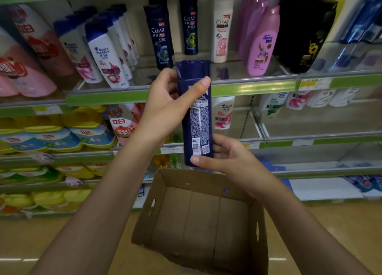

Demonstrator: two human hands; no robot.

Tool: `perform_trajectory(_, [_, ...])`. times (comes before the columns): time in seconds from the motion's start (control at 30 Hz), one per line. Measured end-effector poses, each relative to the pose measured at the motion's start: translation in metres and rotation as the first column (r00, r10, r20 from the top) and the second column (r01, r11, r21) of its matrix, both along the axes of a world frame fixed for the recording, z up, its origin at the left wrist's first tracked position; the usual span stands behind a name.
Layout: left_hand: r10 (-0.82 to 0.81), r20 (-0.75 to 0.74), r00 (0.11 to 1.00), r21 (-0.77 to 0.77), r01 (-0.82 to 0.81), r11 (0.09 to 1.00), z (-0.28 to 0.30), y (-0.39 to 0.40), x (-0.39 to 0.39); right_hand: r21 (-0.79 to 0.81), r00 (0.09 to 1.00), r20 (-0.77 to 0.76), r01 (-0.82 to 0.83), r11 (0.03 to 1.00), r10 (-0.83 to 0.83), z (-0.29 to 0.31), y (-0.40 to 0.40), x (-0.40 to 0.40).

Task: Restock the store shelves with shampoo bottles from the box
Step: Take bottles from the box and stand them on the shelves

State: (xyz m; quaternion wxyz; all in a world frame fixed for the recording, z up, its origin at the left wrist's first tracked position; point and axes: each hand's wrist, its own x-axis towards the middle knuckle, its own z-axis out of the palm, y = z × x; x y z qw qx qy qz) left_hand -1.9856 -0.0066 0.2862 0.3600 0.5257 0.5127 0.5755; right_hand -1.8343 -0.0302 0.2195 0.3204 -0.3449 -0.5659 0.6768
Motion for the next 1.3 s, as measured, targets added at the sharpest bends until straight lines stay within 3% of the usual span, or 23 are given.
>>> perform_trajectory(0.1, [0.071, -0.051, 0.996, -0.025, -0.072, 0.997, 0.000, -0.003, 0.001, -0.011, 1.000, -0.010, -0.013, 1.000, 0.013, -0.001, -0.002, 0.002])
perform_trajectory(0.17, [0.036, -0.065, 0.997, -0.090, -0.042, 0.995, 0.000, -0.004, 0.000, -0.016, 0.997, -0.043, -0.072, 0.997, 0.071, 0.000, -0.005, 0.004])
perform_trajectory(0.27, [-0.183, 0.180, 0.966, -0.189, 0.217, 0.958, -0.001, -0.005, -0.007, -0.054, 0.977, -0.138, -0.171, 0.984, 0.162, 0.002, -0.009, 0.006])
perform_trajectory(0.33, [-0.386, 0.344, 0.856, -0.124, 0.448, 0.885, -0.004, -0.007, -0.013, -0.070, 0.955, -0.205, -0.231, 0.970, 0.213, 0.000, -0.012, 0.008])
perform_trajectory(0.4, [-0.498, 0.340, 0.798, -0.060, 0.547, 0.835, -0.007, -0.009, -0.017, -0.079, 0.942, -0.226, -0.273, 0.959, 0.249, 0.000, -0.013, 0.010])
perform_trajectory(0.57, [-0.357, 0.197, 0.913, -0.066, 0.375, 0.925, -0.001, -0.011, -0.005, -0.035, 0.951, -0.134, -0.287, 0.957, 0.280, 0.001, -0.013, 0.015])
perform_trajectory(0.67, [-0.187, 0.068, 0.980, -0.078, 0.192, 0.978, 0.004, -0.014, 0.004, 0.049, 0.976, 0.074, -0.210, 0.976, 0.207, 0.009, -0.012, 0.013])
perform_trajectory(0.77, [-0.043, -0.075, 0.996, -0.054, 0.039, 0.998, 0.005, -0.014, 0.011, 0.126, 0.974, 0.210, -0.107, 0.986, 0.079, 0.011, -0.012, 0.009])
perform_trajectory(0.87, [0.023, -0.116, 0.993, -0.025, -0.026, 0.999, 0.004, -0.013, 0.016, 0.170, 0.974, 0.225, -0.045, 0.984, 0.006, 0.009, -0.012, 0.005])
perform_trajectory(1.03, [-0.160, 0.070, 0.985, -0.133, 0.168, 0.977, 0.009, -0.010, 0.009, 0.028, 0.995, -0.025, -0.099, 0.995, 0.100, 0.013, -0.009, 0.009])
perform_trajectory(1.17, [-0.300, 0.125, 0.946, -0.150, 0.317, 0.937, 0.010, -0.011, 0.003, 0.005, 0.978, -0.066, -0.198, 0.980, 0.198, 0.016, -0.007, 0.013])
perform_trajectory(1.3, [-0.269, 0.125, 0.955, -0.114, 0.283, 0.952, 0.011, -0.012, 0.001, 0.009, 0.971, -0.060, -0.232, 0.973, 0.232, 0.017, -0.005, 0.014])
